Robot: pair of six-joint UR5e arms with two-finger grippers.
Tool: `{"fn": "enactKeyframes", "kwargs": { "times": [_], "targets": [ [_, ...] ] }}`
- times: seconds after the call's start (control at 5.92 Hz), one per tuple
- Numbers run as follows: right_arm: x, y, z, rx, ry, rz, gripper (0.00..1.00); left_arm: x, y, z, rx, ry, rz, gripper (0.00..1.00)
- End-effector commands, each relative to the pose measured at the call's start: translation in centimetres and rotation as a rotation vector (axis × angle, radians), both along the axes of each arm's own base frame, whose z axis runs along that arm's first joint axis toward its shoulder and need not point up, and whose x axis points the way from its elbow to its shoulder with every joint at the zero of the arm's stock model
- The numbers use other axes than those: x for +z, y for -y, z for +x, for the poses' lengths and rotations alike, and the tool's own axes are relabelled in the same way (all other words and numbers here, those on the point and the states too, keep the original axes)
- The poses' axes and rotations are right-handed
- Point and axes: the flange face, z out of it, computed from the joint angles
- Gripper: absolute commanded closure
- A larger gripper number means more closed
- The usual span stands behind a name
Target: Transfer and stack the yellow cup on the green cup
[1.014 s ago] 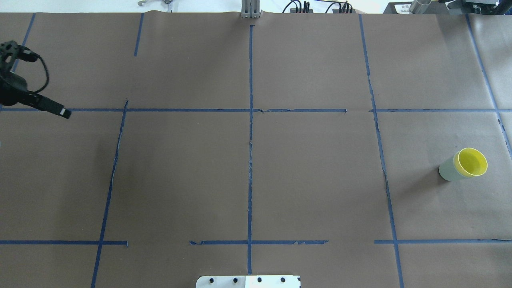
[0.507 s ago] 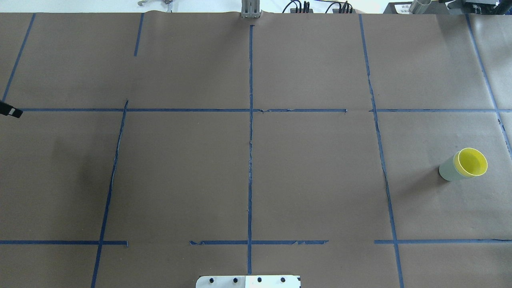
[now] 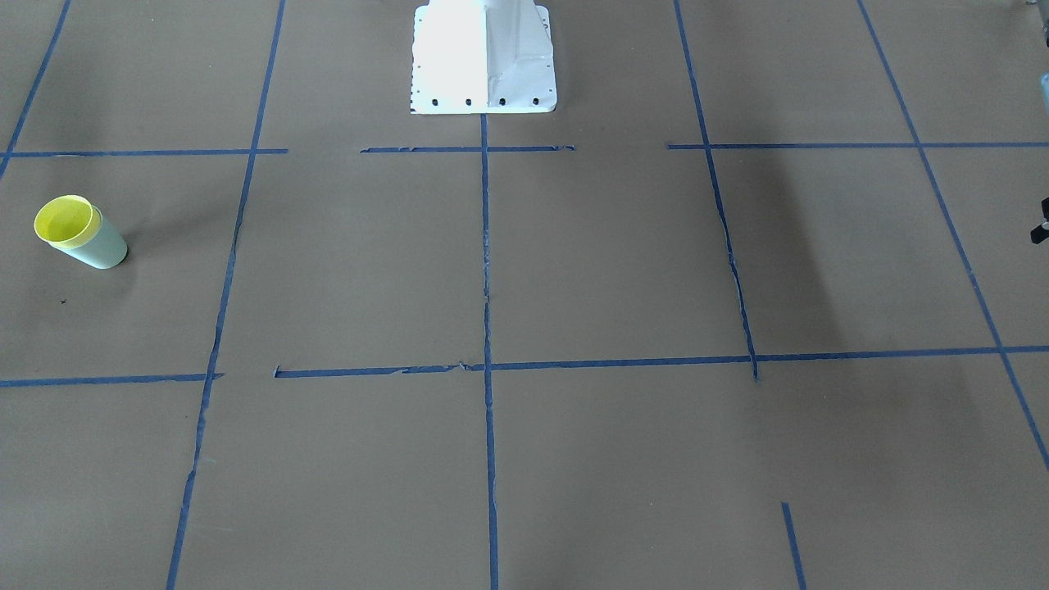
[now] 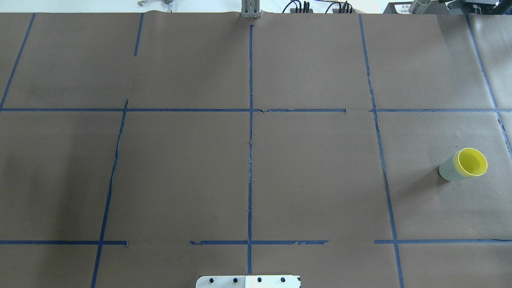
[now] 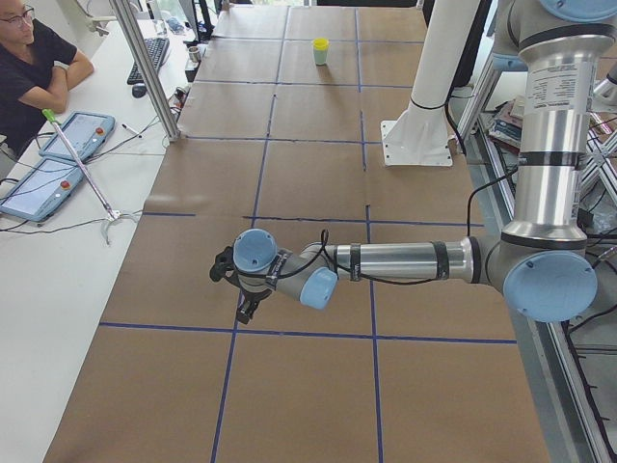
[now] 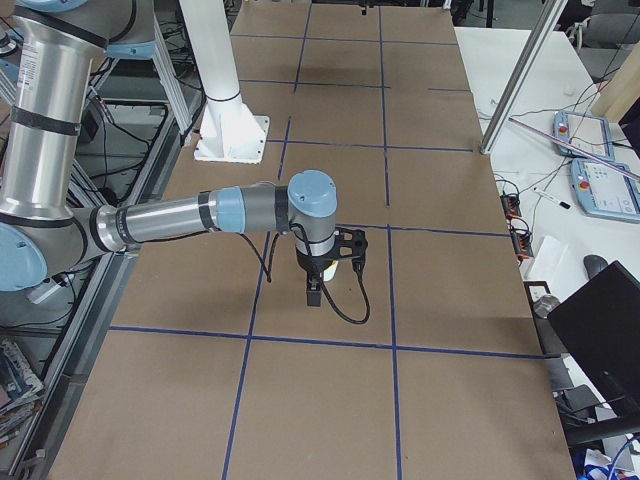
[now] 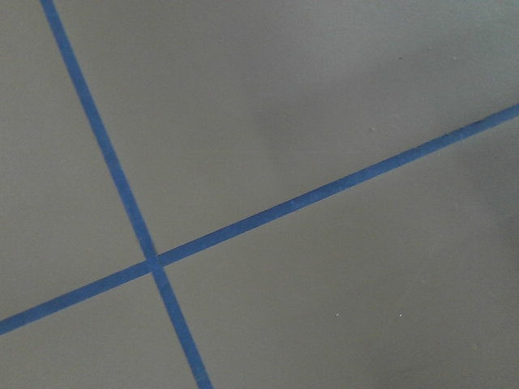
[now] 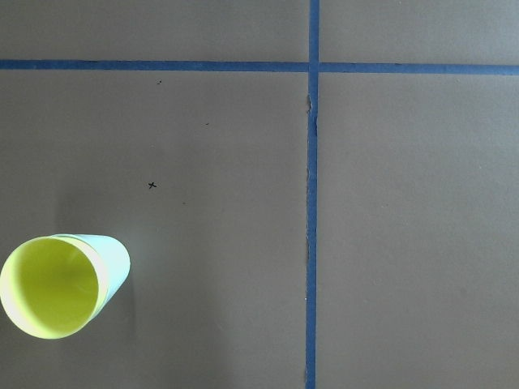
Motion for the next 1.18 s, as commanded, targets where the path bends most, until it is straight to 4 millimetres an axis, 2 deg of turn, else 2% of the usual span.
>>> {"fn": "enactKeyframes", "kwargs": {
  "times": [0.0, 0.17, 0.34, 0.51, 0.68, 0.85, 1.01],
  "targets": [
    [0.9, 0.1, -0.1, 0.001, 0.008, -0.019, 0.0, 1.6, -0.9, -4.2, -0.033, 0.091, -0.135, 0.01],
    [0.9, 0.1, -0.1, 0.001, 0.008, -0.018, 0.0, -0.1, -1.5, -4.3, -0.034, 0.089, -0.199, 0.0],
    [0.5, 0.4, -0.2, -0.001, 0.01, -0.01, 0.0, -2.3, -3.2, -4.5, -0.039, 0.089, -0.284, 0.0],
    [0.5, 0.5, -0.2, 0.002, 0.01, -0.013, 0.0, -2.2, -5.7, -4.3, -0.039, 0.054, -0.374, 0.0],
    [0.5, 0.5, -0.2, 0.002, 0.009, -0.013, 0.0, -1.2, -7.3, -3.6, -0.042, -0.054, -0.422, 0.0],
    [1.1, 0.1, -0.1, -0.003, -0.001, -0.021, 0.0, -1.9, -8.8, -3.5, -0.06, -0.076, -0.429, 0.0],
    [0.9, 0.3, -0.7, -0.012, 0.016, -0.02, 0.0, -2.5, -9.0, -3.5, -0.088, -0.079, -0.448, 0.0]
  ]
}}
